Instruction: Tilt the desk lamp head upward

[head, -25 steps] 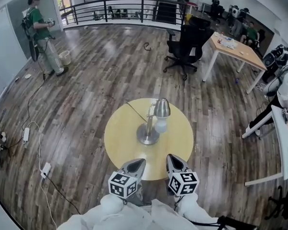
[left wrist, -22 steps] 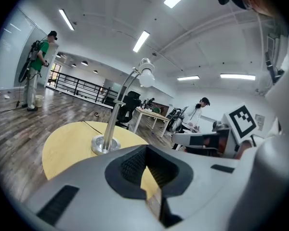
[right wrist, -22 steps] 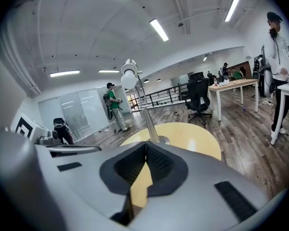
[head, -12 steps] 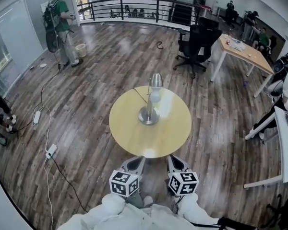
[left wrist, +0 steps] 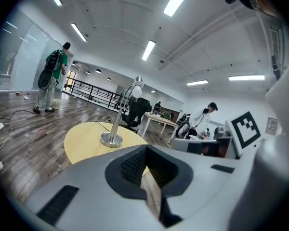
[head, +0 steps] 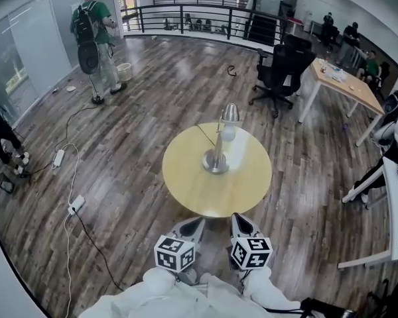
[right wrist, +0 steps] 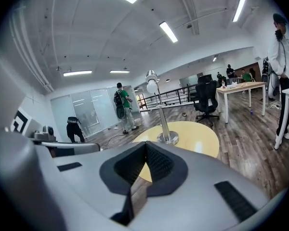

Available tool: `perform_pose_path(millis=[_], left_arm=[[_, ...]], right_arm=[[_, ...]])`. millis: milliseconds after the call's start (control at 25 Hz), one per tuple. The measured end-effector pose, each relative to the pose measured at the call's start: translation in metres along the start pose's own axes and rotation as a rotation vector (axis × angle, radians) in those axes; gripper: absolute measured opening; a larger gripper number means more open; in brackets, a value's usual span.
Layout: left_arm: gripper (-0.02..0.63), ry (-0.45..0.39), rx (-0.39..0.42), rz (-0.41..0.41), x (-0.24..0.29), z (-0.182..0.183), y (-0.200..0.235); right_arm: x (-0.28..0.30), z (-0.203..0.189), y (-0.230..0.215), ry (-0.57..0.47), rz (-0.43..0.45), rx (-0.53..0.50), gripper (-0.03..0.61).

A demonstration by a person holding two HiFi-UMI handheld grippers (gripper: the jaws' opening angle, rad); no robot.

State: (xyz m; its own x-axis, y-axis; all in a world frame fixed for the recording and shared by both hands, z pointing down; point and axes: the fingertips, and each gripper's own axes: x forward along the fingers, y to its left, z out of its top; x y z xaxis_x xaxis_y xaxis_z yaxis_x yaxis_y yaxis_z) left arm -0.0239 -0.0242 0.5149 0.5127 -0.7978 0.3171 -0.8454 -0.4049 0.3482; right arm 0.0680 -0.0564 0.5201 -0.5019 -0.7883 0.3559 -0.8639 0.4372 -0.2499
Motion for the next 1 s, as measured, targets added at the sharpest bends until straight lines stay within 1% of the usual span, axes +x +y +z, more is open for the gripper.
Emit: perform_pose_path(millis=[160,640,1000], left_arm=[[0.000,0.001,0.013,0.004,-0.004,0.000,0.004],[0.000,0.014,0.017,-0.035,-0.003,-0.003,0.006],[0.000,0.010,0.008,-0.025,-0.005,-0.004,0.016]], right_arm=[[0.000,-0.002,0.007,-0.005,-0.003,-0.034,0.012],[-0.002,-0.002,0.008,-0.017,-0.036,-0.032,0.012],[0.001,-0.005,0.014,-0.009,-0.035,-0.048,0.012]])
